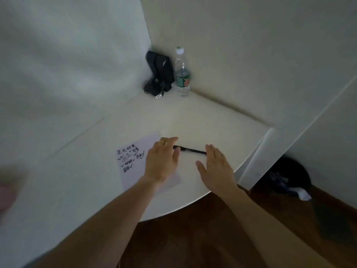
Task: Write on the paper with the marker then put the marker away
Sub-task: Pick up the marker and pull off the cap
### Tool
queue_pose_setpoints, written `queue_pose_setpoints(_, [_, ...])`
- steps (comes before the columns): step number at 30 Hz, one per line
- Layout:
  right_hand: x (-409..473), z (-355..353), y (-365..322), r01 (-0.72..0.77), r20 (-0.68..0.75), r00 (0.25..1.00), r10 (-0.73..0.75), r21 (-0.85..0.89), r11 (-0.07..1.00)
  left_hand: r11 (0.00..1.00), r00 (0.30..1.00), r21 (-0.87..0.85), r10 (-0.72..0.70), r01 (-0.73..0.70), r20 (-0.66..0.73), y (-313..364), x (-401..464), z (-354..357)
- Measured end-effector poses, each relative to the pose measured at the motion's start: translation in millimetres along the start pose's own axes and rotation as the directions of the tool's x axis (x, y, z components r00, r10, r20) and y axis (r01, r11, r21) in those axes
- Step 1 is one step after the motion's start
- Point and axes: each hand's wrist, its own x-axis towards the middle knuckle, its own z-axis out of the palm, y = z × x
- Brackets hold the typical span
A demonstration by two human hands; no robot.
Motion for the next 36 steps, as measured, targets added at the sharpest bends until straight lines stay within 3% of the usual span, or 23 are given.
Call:
queue_pose_setpoints(4, [31, 33, 21, 0.053, -0.141, 0.988, -0.059, -0.044, 0.998, 0.999, 1.000, 0.023, -0.027, 0.027, -0.008, -18, 16, 48])
queue_pose_setpoints(8, [48, 65, 35, 0.137, -0.391, 0.909, -0.144, -0.045, 0.990, 1.000, 0.985, -0.003, 0.027, -0.028, -0.170, -44, 9, 90])
queue_pose_setpoints(13, [52, 78, 42, 0.266, -0.494, 0.837, -0.236, -0.009, 0.964, 0.995, 0.970, -0.063, 0.060, -0.077, -0.236, -49, 9, 101])
queue_pose_setpoints(16, [52, 77, 45, 0.318, -0.497, 0.838, -0.227, 0.105, 0.942, 0.991, 0.943, 0.023, 0.131, -0.130, -0.306, -49, 12, 99])
queue_pose_setpoints(22, [2, 53, 23, 0.271, -0.481, 0.876, 0.035, 0.550, 0.790, 0.936, 0.853, 0.244, 0.336, -0.254, -0.399, -37, -7, 68])
queue_pose_setpoints(24, [-17, 46, 13, 0.296, -0.469, 0.881, 0.065, 0.652, 0.698, 0.954, 0.847, 0.115, 0.299, -0.277, -0.439, -39, -18, 46])
queue_pose_setpoints(26, [-38, 40, 0, 0.322, -0.452, 0.888, 0.084, 0.744, 0.586, 0.945, 0.865, -0.123, 0.217, -0.302, -0.453, -46, -40, 23])
queue_pose_setpoints(29, [-76, 33, -25, 0.363, -0.408, 0.912, 0.034, 0.844, 0.395, 0.789, 0.906, -0.533, 0.069, -0.307, -0.419, -60, -87, -16])
queue_pose_setpoints(33, [-128, 28, -69, 0.367, -0.362, 0.929, -0.083, 0.860, 0.355, 0.515, 0.940, -0.813, -0.042, -0.271, -0.339, -80, -155, -69])
queue_pose_setpoints(36, [-167, 26, -104, 0.410, -0.381, 0.912, -0.152, 0.830, 0.380, 0.417, 0.914, -0.855, -0.120, -0.309, -0.388, -89, -205, -106])
